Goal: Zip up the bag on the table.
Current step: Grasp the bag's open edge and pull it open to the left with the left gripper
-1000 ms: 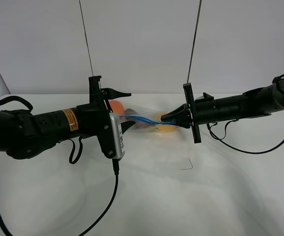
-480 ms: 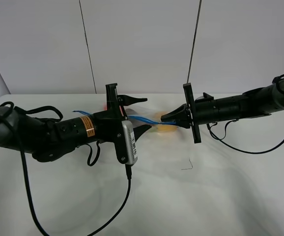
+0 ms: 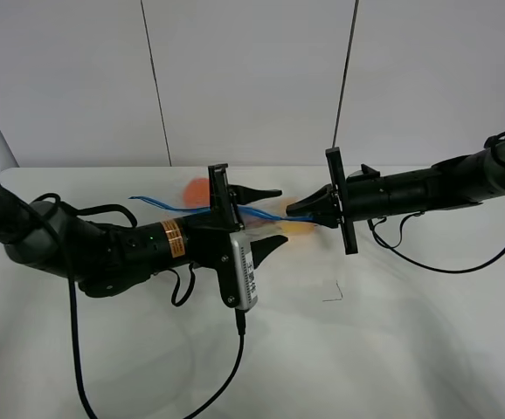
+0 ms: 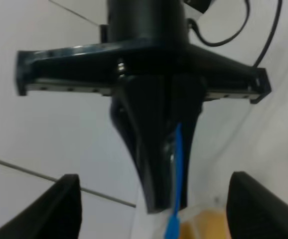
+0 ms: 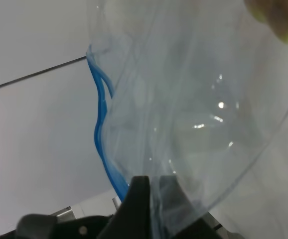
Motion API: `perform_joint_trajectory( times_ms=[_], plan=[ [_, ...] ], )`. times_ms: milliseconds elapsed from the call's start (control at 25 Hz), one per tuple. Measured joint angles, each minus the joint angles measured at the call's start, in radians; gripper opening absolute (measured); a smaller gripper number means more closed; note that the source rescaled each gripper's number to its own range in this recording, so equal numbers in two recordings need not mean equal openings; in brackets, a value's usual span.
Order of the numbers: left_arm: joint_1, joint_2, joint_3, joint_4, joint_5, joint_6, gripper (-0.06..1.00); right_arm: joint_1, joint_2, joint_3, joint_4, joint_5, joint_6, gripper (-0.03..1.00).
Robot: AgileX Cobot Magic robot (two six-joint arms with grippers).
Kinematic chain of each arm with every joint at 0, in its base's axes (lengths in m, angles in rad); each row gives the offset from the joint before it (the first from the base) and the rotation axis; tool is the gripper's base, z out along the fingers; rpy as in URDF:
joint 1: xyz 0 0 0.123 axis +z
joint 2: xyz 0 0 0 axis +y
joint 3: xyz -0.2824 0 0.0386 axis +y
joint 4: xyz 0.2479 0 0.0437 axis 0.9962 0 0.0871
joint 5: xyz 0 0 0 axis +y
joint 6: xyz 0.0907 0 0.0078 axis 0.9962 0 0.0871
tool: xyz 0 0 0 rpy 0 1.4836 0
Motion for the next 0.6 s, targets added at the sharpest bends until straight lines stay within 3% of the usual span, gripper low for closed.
perform_joint_trajectory(
  times_ms=[280, 600],
  plan=[
    [-0.023, 0.005, -0.030, -0.104, 0.049, 0.030, 0.92, 0.000, 0.000, 0.000, -0.001, 0.000, 0.000, 0.00],
    [-0.025, 0.006, -0.030, -0.085, 0.064, 0.032, 0.90, 0.000, 0.000, 0.000, -0.001, 0.000, 0.000, 0.00]
  ],
)
